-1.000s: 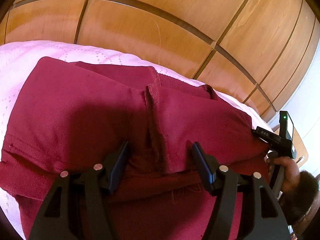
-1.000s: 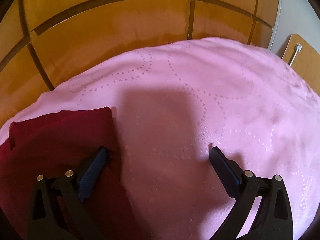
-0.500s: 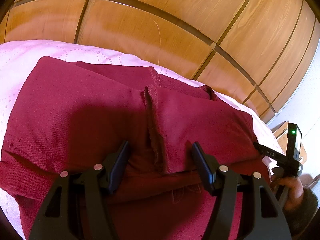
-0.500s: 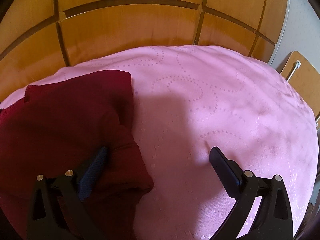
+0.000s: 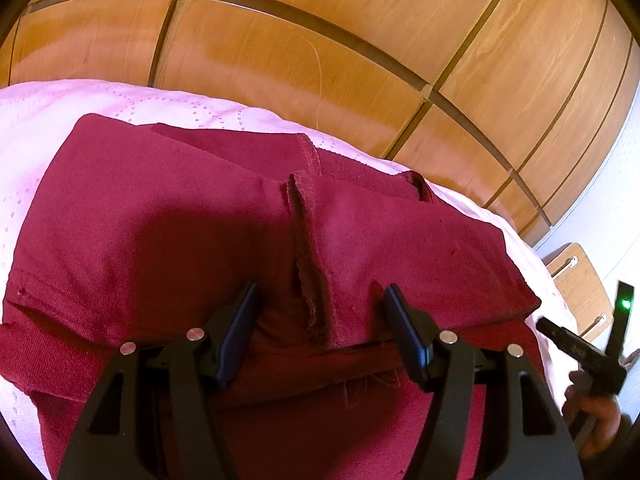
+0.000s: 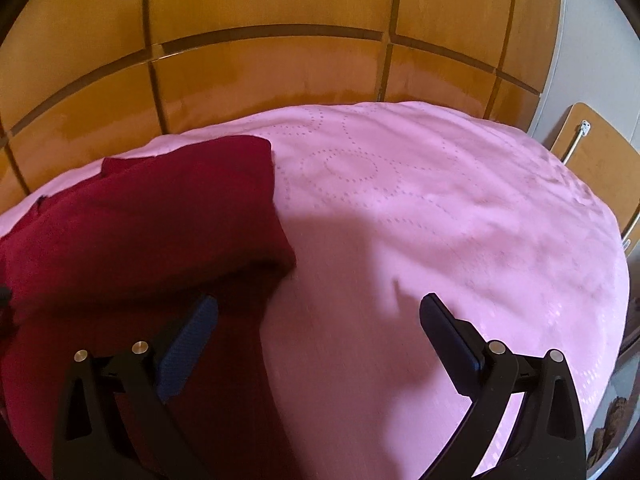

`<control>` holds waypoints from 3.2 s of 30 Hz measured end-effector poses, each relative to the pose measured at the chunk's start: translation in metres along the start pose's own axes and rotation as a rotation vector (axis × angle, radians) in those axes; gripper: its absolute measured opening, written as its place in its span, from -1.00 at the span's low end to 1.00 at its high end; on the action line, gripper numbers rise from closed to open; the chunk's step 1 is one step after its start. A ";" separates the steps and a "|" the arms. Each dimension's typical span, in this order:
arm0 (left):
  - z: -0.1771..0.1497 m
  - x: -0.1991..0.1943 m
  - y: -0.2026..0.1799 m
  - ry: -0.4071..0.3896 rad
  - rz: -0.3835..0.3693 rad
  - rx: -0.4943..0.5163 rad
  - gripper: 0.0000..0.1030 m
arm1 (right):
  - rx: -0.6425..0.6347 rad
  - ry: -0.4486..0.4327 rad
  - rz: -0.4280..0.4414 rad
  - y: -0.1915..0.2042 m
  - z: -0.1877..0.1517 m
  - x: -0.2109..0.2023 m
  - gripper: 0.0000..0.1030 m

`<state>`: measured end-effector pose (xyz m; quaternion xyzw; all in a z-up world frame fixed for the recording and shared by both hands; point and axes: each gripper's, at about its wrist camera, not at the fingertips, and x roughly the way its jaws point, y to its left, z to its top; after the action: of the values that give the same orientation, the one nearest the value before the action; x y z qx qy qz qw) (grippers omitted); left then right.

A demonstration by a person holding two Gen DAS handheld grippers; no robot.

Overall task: Fold small clothes
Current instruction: 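Lift both tools away and reposition them over the folded shirt, then grasp the end of the folded dark red shirt with both tools and lift it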

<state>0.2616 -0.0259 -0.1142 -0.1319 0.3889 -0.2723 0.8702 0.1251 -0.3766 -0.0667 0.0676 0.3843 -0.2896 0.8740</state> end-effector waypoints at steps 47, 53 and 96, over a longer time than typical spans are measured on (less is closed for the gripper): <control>-0.127 -0.166 -0.014 -0.049 0.129 -0.041 0.95 | 0.018 0.022 0.384 -0.107 -0.090 -0.094 0.94; -0.132 -0.182 -0.004 -0.032 0.104 -0.041 0.93 | -0.023 0.104 0.534 -0.103 -0.114 -0.099 -0.04; -0.164 -0.213 0.007 0.200 -0.199 -0.085 -0.76 | 0.030 0.348 0.989 -0.089 -0.153 -0.083 -0.83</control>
<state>0.0252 0.0998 -0.0973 -0.1785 0.4699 -0.3523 0.7894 -0.0661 -0.3594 -0.1051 0.3004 0.4417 0.1678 0.8285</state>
